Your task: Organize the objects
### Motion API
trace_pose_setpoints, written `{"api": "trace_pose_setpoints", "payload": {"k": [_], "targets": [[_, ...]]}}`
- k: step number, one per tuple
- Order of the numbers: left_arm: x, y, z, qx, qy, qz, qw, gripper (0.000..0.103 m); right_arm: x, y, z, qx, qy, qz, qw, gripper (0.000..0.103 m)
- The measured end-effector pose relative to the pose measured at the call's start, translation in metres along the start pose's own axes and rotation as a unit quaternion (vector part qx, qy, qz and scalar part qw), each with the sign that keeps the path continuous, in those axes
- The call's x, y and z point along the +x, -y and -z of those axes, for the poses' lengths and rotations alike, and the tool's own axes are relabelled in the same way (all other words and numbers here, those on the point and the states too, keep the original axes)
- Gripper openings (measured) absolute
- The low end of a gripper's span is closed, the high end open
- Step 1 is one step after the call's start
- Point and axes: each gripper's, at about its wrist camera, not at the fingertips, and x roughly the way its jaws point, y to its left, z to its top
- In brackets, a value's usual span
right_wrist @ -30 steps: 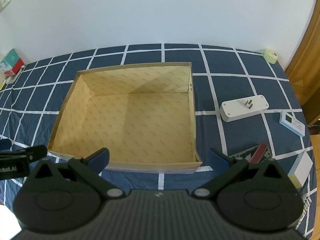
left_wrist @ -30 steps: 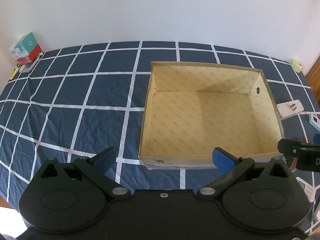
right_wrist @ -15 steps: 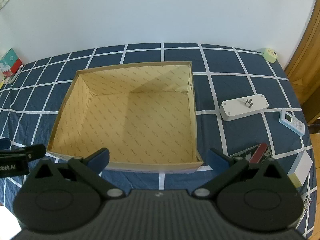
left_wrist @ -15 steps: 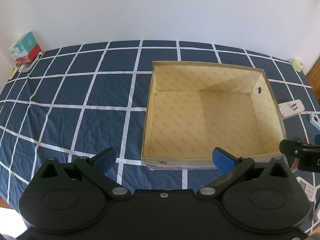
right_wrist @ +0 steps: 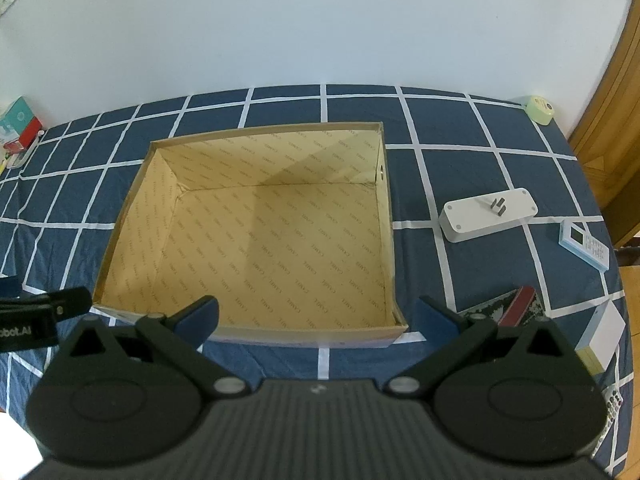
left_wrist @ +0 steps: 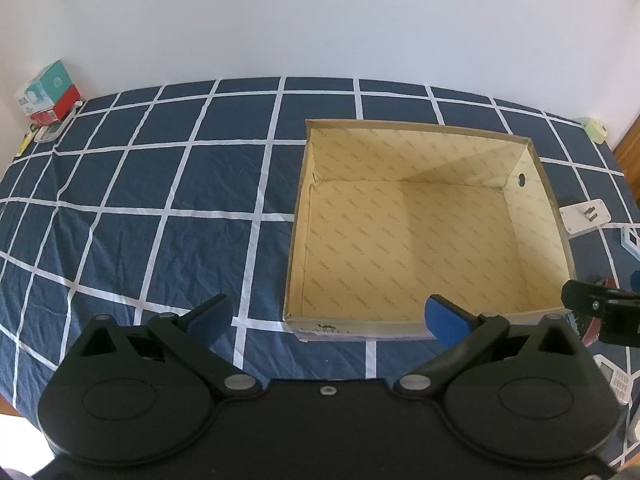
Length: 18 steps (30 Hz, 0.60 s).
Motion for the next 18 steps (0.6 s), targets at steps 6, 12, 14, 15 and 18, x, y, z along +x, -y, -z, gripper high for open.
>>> {"api": "trace_pose_setpoints", "payload": {"k": [6,12,14,15,18], "targets": [[0.001,-0.001,-0.001,0.0,-0.001,0.001,1.0,0.103,0.0,0.0,0.0,-0.001,0.0,0.0,1.0,0.103],[0.001,0.001,0.001,0.001,-0.001,0.002,1.0,0.103,-0.001,0.003,0.003,0.001,0.001,-0.001,1.0,0.103],[0.001,0.003,0.002,0.003,-0.002,0.002,1.0,0.103,-0.002,0.004,0.004,0.003,0.001,0.0,1.0,0.103],[0.001,0.005,0.003,0.004,-0.002,0.002,1.0,0.103,-0.002,0.005,0.005,0.002,0.001,0.0,1.0,0.103],[0.001,0.01,0.005,0.007,-0.003,0.005,1.0,0.103,-0.004,0.009,0.007,0.005,0.002,0.001,1.0,0.103]]}}
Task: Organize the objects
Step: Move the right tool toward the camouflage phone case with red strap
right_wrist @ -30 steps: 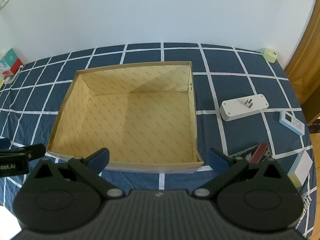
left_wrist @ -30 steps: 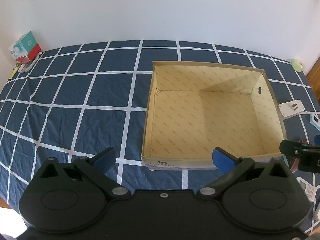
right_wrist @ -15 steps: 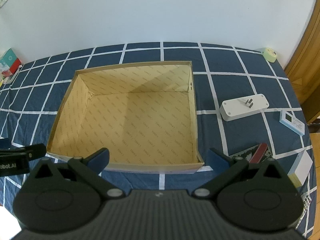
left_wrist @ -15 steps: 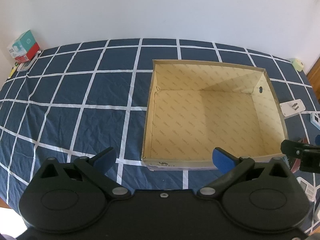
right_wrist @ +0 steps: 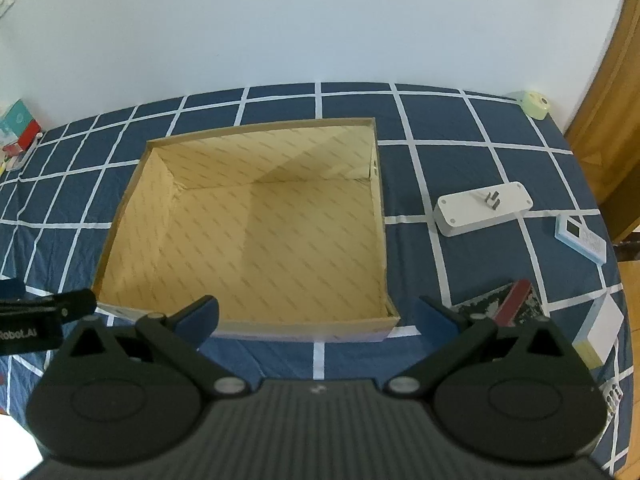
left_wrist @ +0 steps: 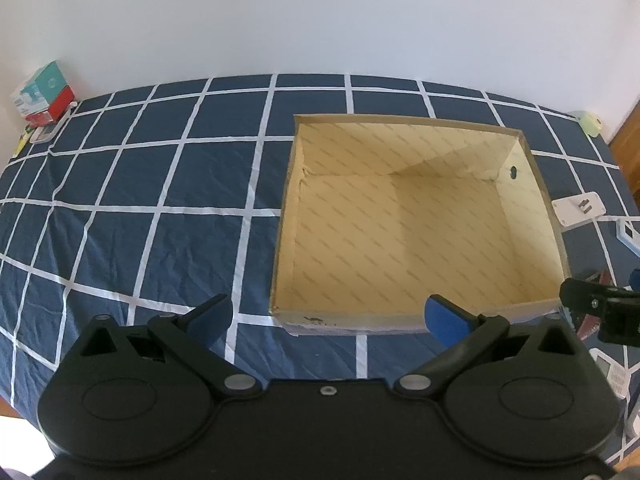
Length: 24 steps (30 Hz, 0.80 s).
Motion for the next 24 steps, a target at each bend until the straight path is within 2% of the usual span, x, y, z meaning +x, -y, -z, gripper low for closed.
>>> {"api": "trace_pose_setpoints", "payload": {"k": [13,24], "targets": [[0.005,0.033,0.01,0.023,-0.013,0.009,0.9996,0.103,-0.005,0.037,0.014,0.025,-0.006,0.01,1.0,0.103],[0.008,0.086,0.016,0.029,-0.027,0.011,0.9992,0.103,-0.007,0.095,0.023,0.036,-0.015,-0.003,0.999,0.103]]}}
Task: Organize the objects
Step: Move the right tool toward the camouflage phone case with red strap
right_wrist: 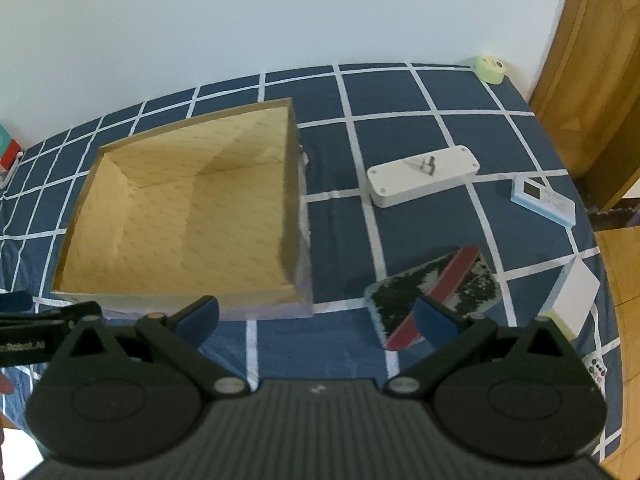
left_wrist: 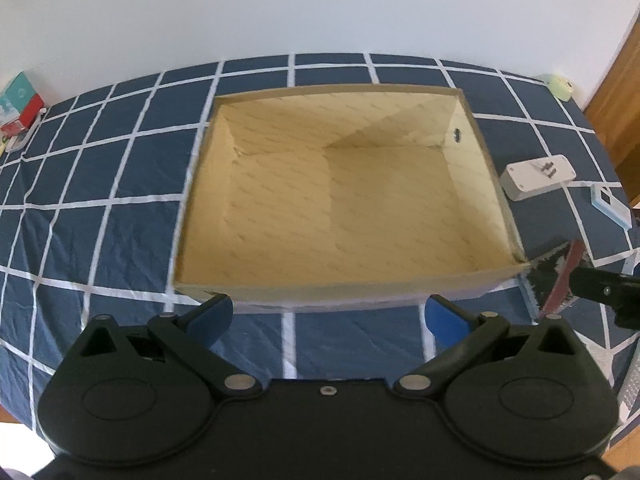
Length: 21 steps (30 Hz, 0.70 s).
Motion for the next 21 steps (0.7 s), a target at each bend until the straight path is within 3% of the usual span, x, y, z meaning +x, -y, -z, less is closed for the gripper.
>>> {"api": "trace_pose_setpoints", "payload": {"k": [11,21], "targets": [[0.014,0.062,0.012,-0.036,-0.029,-0.007,0.9989,0.103,0.015,0.072,-0.008,-0.036,-0.032,-0.008,0.999,0.103],[0.038,0.112,0.027,-0.082,-0.059,-0.02,0.9947,0.103,0.046,0.122,-0.019,-0.075,-0.071,-0.047,0.994,0.103]]}}
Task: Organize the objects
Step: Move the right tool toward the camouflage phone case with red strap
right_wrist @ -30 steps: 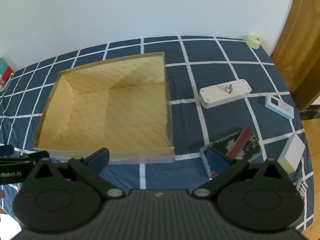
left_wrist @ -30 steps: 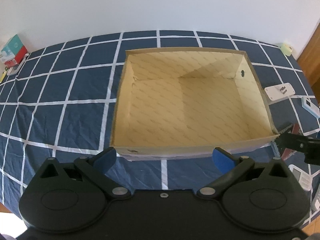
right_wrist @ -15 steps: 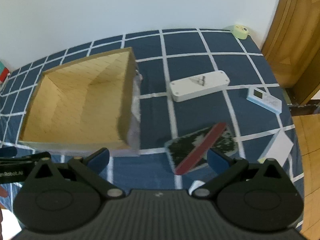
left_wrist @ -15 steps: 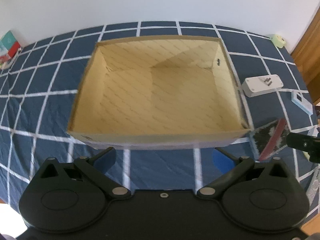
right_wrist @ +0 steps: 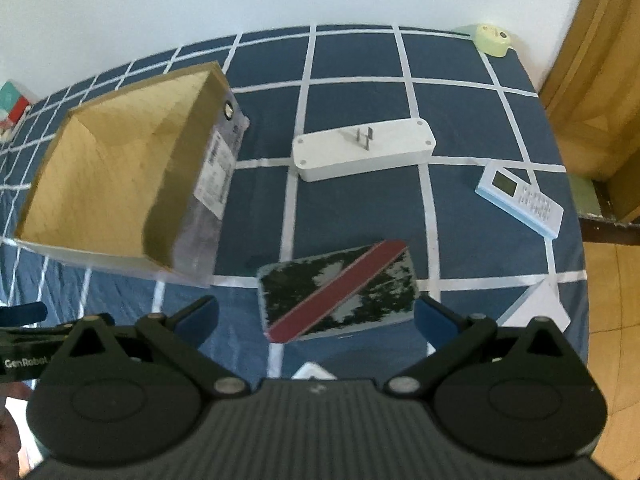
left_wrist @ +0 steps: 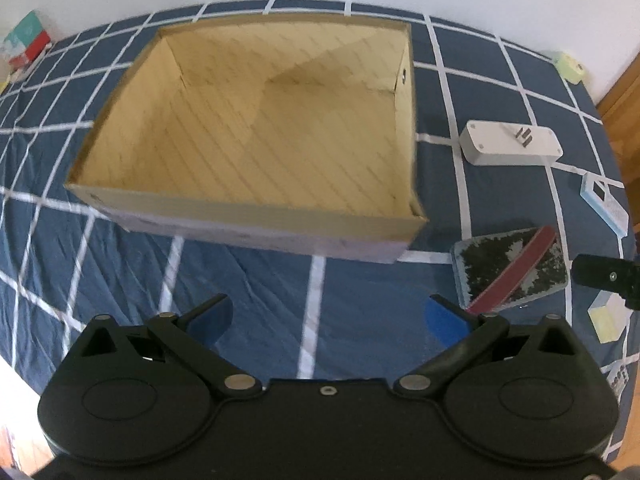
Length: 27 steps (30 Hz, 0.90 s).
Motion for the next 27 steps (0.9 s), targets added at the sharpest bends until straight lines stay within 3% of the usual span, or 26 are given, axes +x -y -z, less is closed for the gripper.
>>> {"api": "trace_pose_setpoints", "payload": {"k": [13,27], "targets": [[0.04,0.056,0.006,-0.03,-0.037,0.0,0.9989,0.103,0.042,0.046,-0.019,-0.03,-0.047,-0.028,0.998,0.103],[0.095,0.098,-0.01,-0.026,-0.085,0.006,0.996,0.103,0.111,0.059,-0.033,-0.056,-0.117,-0.054,0.99,0.103]]}}
